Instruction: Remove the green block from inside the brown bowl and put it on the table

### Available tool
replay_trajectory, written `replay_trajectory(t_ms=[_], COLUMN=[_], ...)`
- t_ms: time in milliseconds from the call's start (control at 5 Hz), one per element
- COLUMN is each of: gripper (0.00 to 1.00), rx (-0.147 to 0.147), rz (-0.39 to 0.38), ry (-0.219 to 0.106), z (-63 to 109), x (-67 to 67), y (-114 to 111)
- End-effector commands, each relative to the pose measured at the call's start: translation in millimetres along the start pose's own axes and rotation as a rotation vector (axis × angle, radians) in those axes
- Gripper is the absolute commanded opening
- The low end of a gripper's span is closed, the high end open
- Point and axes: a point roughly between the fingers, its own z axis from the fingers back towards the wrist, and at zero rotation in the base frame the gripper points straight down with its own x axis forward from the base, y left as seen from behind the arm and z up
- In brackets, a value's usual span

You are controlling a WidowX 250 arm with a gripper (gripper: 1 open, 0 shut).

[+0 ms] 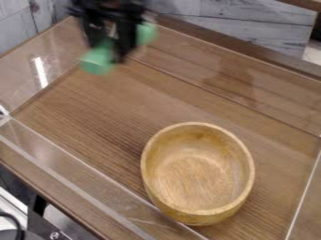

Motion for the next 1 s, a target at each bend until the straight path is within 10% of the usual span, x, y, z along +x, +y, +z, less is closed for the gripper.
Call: replay_trajectory(t_ms=[0,800], gripper=[0.0,0.0], rx=[0.036,0.061], rz=[-0.064,-0.178], ry=[-0.045,-0.048], z=[-7.9,-79.2], x=[8.1,17.9], y=[9.9,-15.3])
